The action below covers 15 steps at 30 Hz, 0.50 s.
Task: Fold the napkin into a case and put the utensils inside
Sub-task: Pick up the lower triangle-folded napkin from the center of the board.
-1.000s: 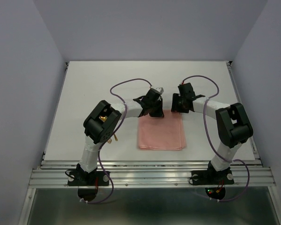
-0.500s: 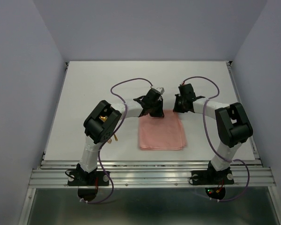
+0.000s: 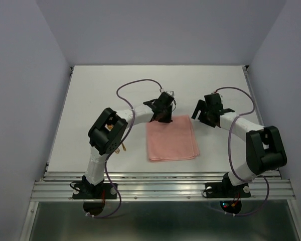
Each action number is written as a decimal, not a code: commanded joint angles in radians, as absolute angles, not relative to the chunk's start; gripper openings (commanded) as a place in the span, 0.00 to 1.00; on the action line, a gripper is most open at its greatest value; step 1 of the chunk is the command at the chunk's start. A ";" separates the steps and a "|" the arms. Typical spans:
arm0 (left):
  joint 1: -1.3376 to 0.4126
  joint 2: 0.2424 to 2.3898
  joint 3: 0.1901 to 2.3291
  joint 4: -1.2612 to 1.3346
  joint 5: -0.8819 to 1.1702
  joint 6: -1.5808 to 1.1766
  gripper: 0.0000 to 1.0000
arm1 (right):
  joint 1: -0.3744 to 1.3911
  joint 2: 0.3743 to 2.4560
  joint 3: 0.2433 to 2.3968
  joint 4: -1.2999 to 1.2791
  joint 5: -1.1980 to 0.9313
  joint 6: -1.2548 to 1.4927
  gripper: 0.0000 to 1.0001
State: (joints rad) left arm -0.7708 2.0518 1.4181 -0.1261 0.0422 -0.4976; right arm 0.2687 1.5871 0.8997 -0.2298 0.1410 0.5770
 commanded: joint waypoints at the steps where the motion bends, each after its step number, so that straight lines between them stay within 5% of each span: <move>1: -0.802 1.967 1.538 -0.224 -0.086 -0.471 0.15 | 0.209 1.430 0.838 -0.250 0.152 0.612 0.80; 9: -0.868 2.098 1.753 -0.357 -0.138 -0.474 0.49 | 0.209 1.289 0.597 -0.224 0.009 0.681 0.41; 15: -0.900 2.262 1.998 -0.495 -0.173 -0.488 0.66 | 0.259 1.263 0.474 -0.175 -0.071 0.753 0.26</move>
State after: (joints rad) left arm -0.8856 2.1925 1.9018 -0.3649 -0.1230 -0.4866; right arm 0.2256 1.2819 0.5304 -0.2028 -0.0113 0.6964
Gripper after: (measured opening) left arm 0.643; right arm 0.276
